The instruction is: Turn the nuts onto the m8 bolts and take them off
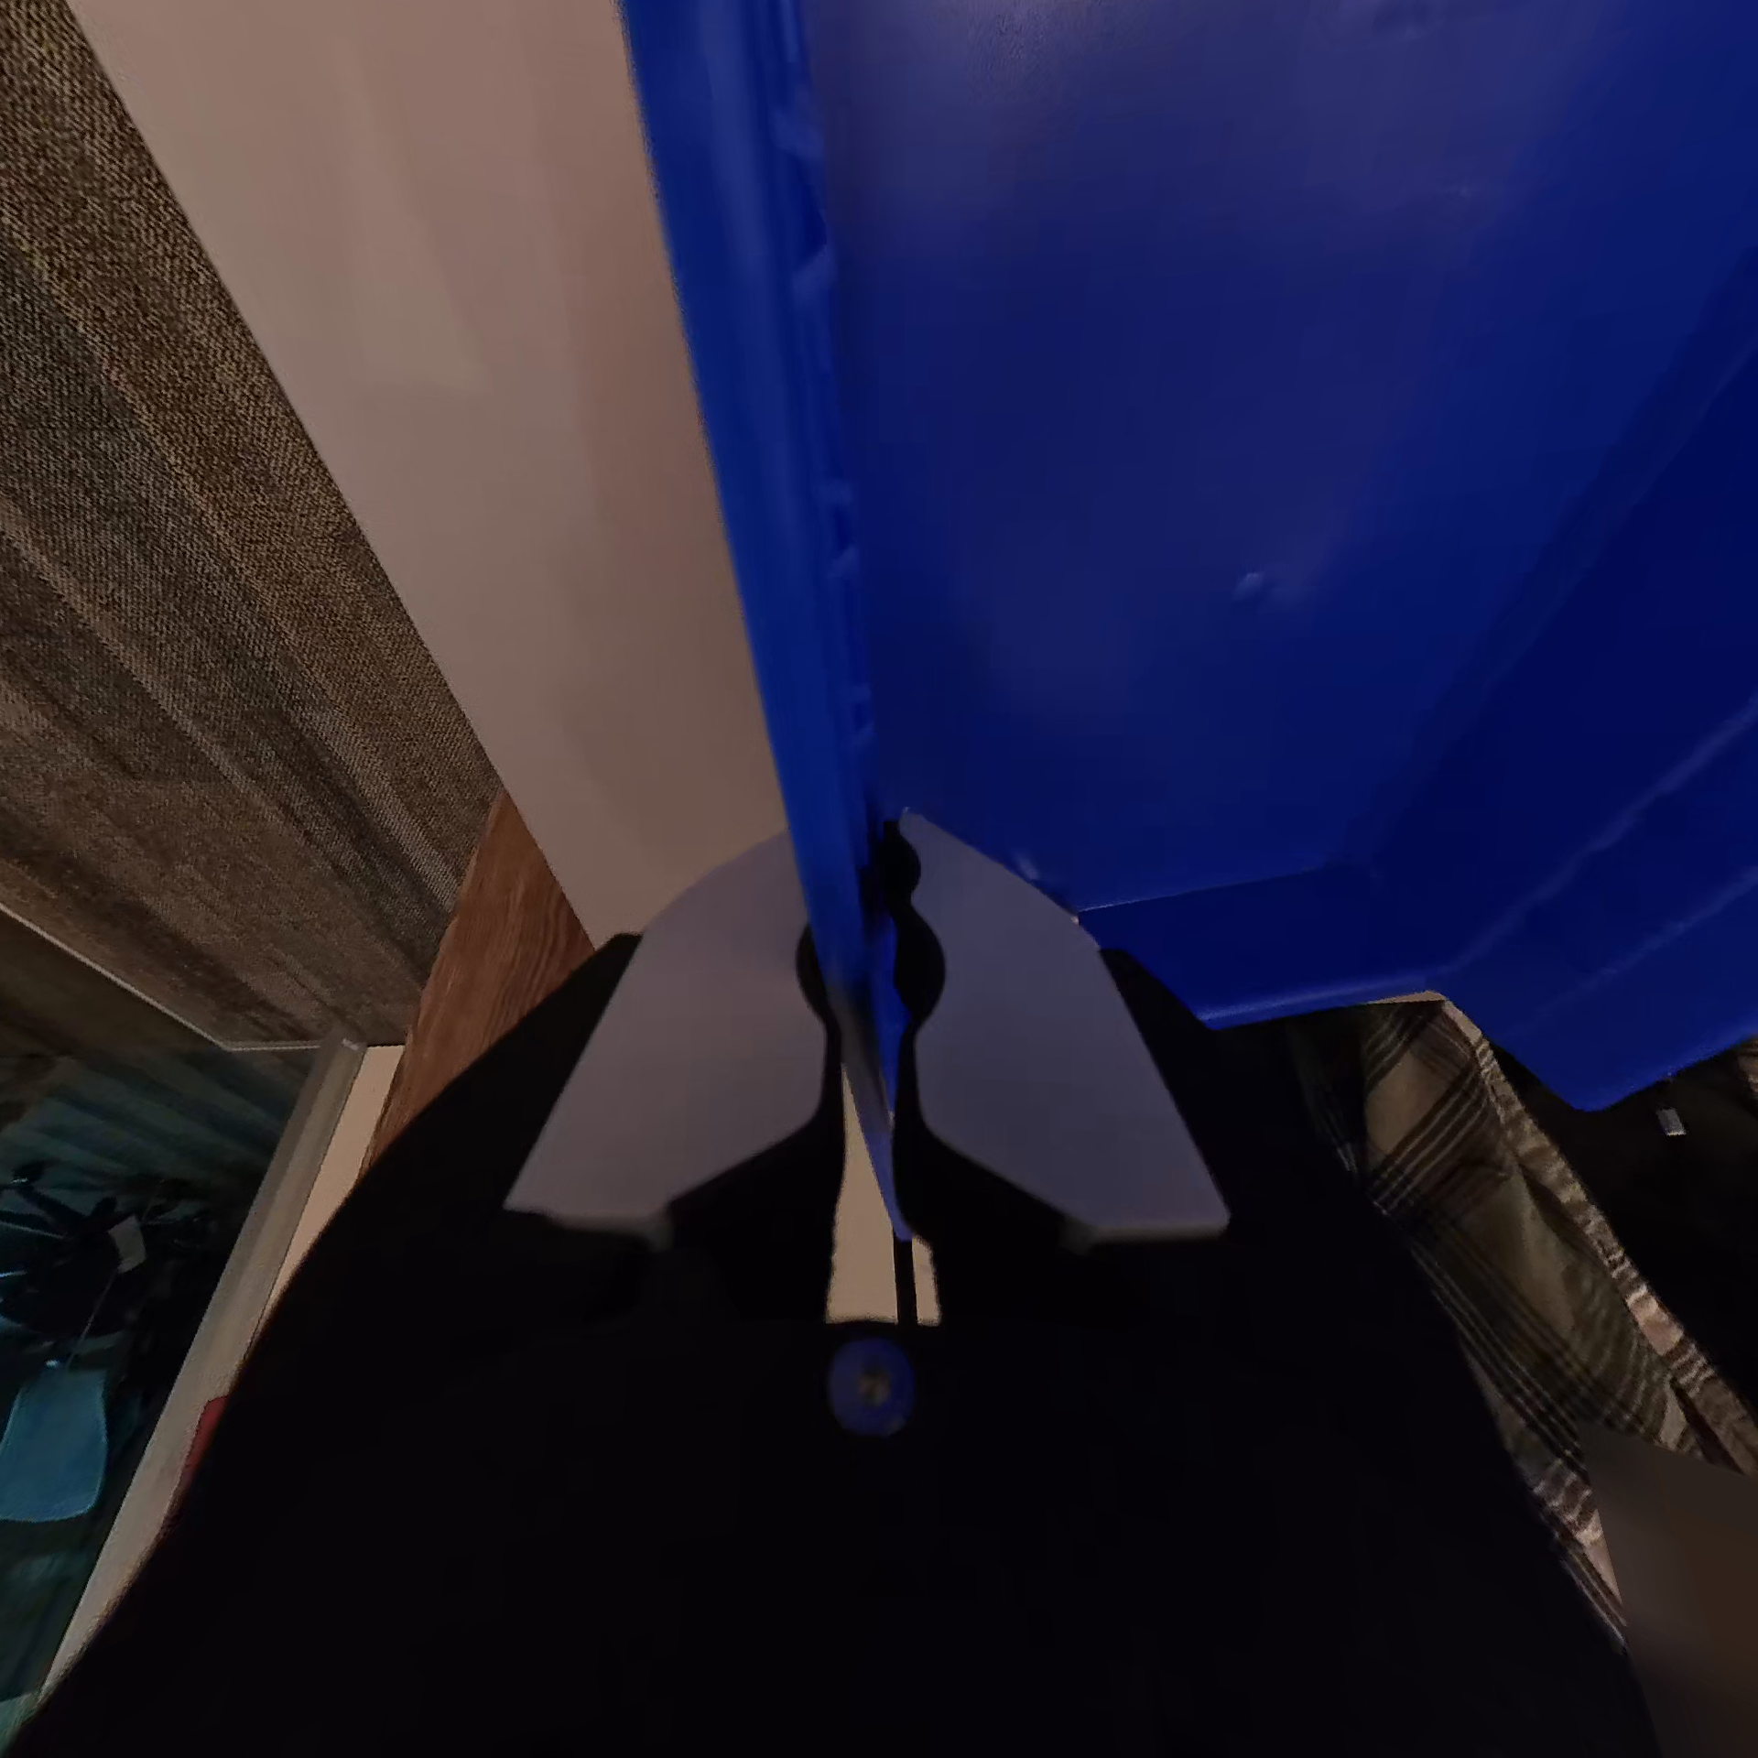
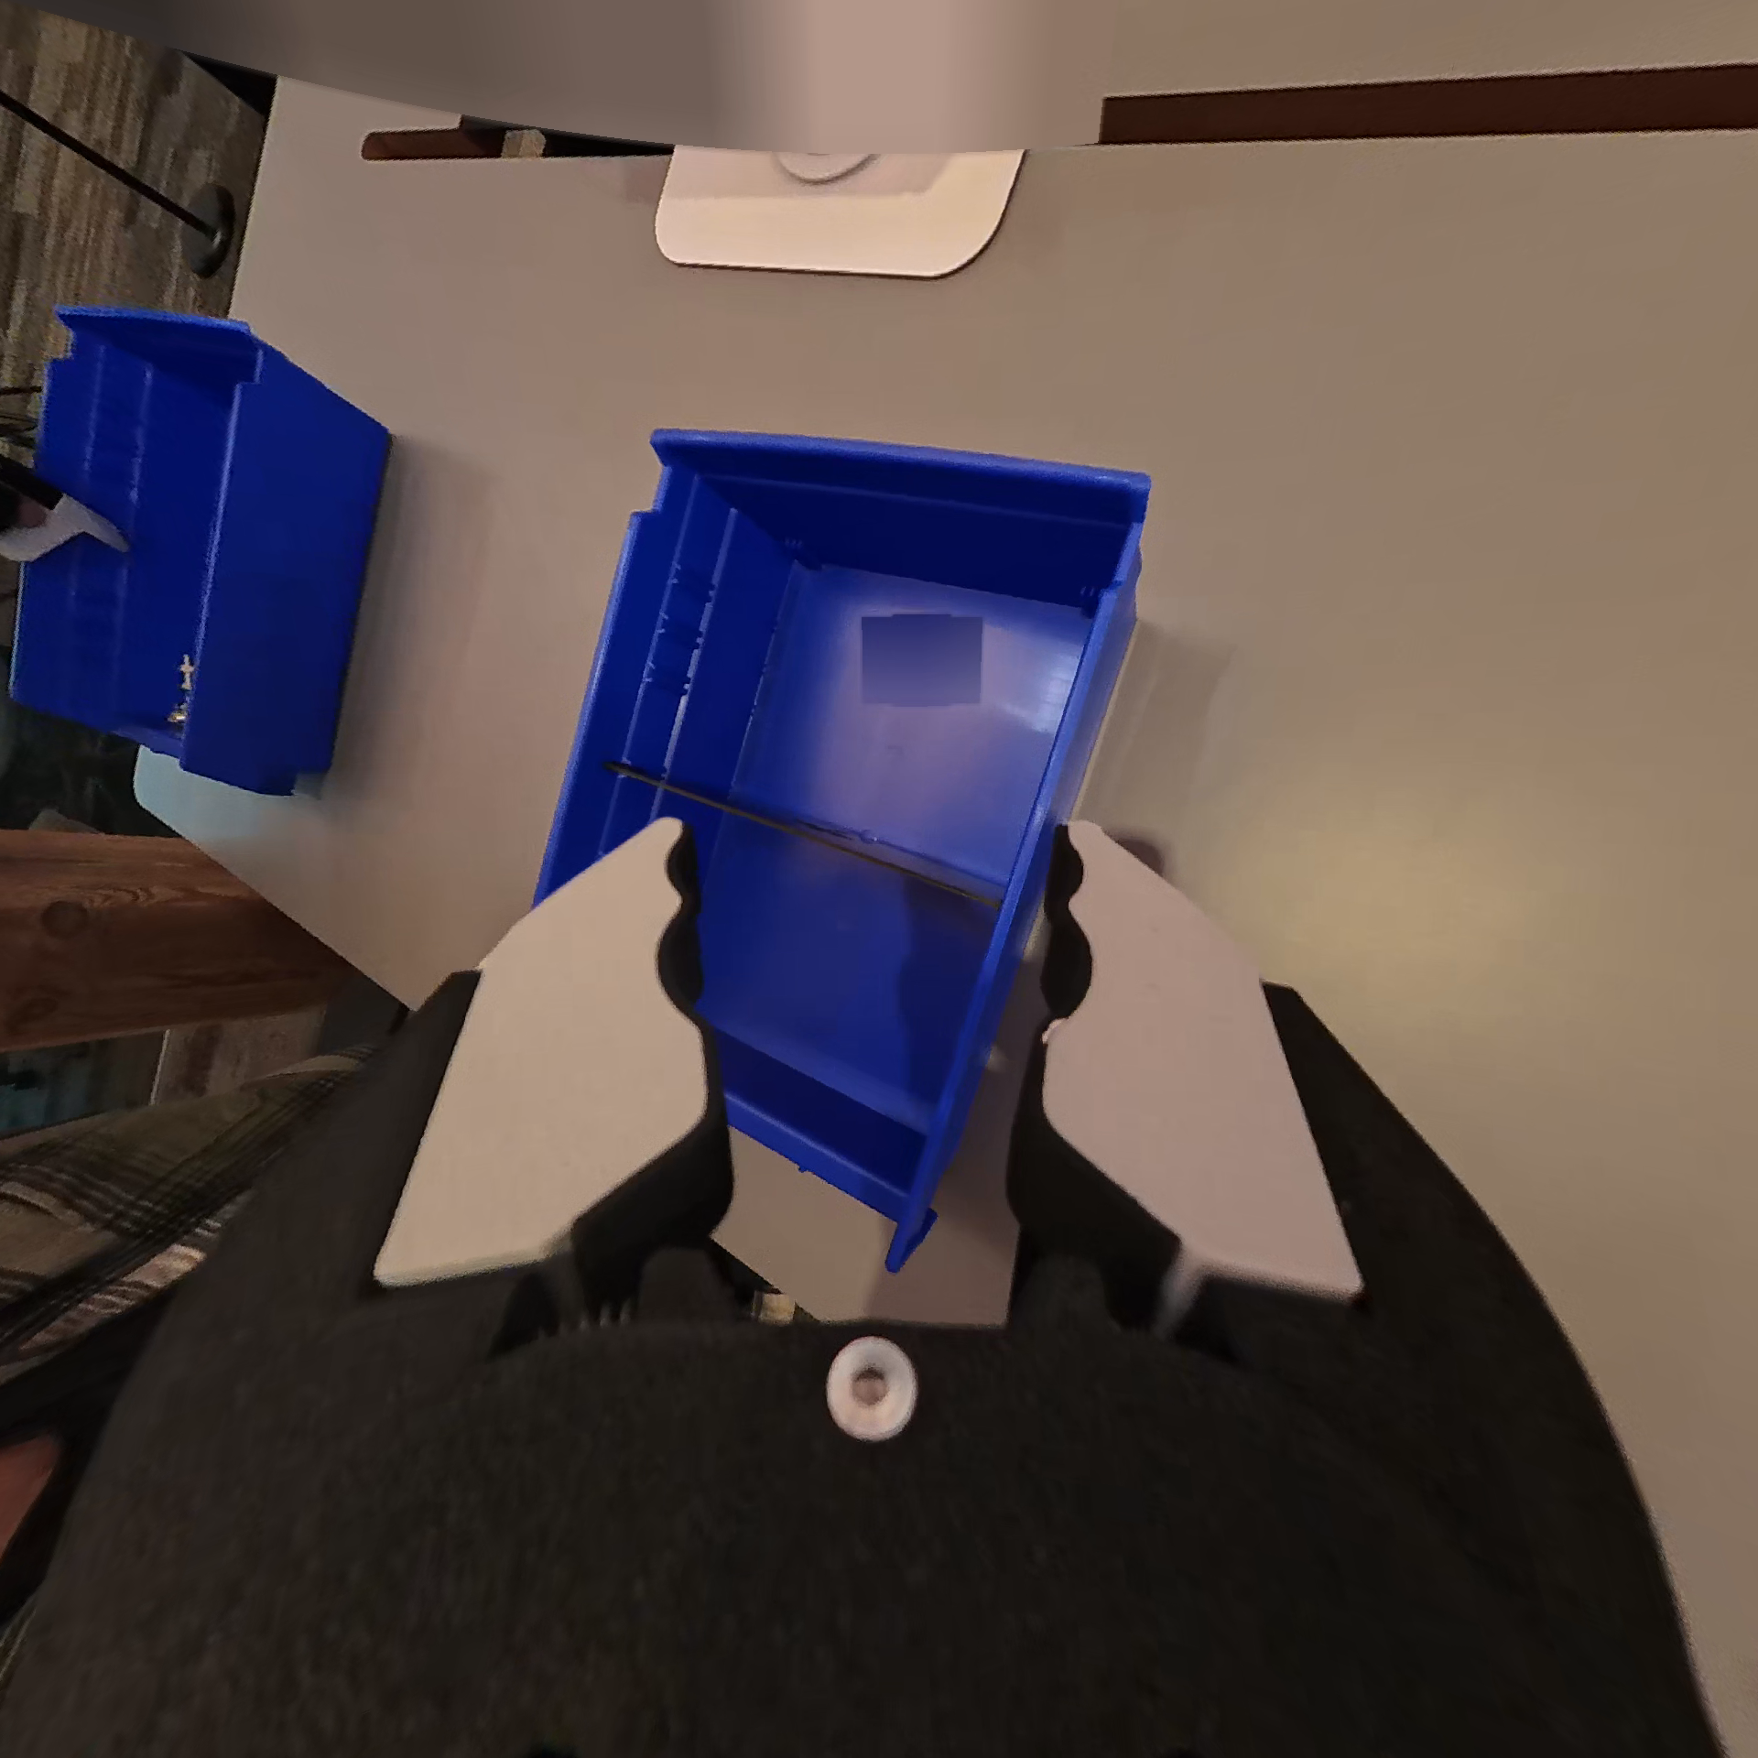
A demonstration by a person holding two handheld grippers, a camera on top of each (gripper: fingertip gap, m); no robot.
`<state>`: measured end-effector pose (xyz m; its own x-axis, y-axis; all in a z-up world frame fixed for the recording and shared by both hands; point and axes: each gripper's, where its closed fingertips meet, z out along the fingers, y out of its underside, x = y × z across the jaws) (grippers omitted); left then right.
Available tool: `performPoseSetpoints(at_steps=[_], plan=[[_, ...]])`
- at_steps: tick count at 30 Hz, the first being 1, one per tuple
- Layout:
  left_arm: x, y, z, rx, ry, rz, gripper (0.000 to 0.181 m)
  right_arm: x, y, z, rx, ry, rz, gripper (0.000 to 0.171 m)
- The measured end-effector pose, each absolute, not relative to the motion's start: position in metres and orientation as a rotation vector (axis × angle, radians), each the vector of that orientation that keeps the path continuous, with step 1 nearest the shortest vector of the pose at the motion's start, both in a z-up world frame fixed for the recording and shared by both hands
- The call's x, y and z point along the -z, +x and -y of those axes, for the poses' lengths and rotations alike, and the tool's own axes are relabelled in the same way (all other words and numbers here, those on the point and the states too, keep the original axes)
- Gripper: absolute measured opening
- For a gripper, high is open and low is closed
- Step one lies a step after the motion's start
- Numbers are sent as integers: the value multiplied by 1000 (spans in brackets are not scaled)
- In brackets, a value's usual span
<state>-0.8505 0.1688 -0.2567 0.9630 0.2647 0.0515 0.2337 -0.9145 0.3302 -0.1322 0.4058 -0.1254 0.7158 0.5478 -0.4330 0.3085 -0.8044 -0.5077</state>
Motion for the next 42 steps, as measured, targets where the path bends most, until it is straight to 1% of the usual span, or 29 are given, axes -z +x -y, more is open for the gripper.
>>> performPoseSetpoints(at_steps=[4,15,17,20,21,24,28,32,35,40,41,42], plan=[[262,-851,-172,-149,2790,-311,5,131,-133,-404,-806,-2535,673,72],[270,-857,-182,-139,2848,-224,5,142,-141,-397,-711,-2579,740,88],[266,-860,-186,-147,2884,-246,11,146,-140,-395,-682,-2595,750,94],[247,-866,-195,-161,2985,-297,27,154,-138,-394,-610,-2626,753,98],[238,-865,-197,-189,3015,-322,35,157,-138,-395,-572,-2635,758,99],[197,-851,-216,-346,3233,-363,50,171,-142,-398,-447,-2660,778,99],[129,-770,-226,-734,3510,-146,67,200,-137,-411,-214,-2705,796,99],[92,-668,-194,-946,3601,216,72,224,-134,-416,-215,-2773,738,89],[90,-596,-165,-1115,3558,468,71,241,-131,-418,-248,-2825,677,83],[112,-502,-130,-1463,3364,732,70,263,-127,-416,-295,-2907,570,68],[116,-488,-125,-1529,3322,769,69,266,-128,-415,-314,-2916,560,59],[120,-474,-121,-1592,3276,800,69,268,-130,-414,-342,-2925,552,41]])
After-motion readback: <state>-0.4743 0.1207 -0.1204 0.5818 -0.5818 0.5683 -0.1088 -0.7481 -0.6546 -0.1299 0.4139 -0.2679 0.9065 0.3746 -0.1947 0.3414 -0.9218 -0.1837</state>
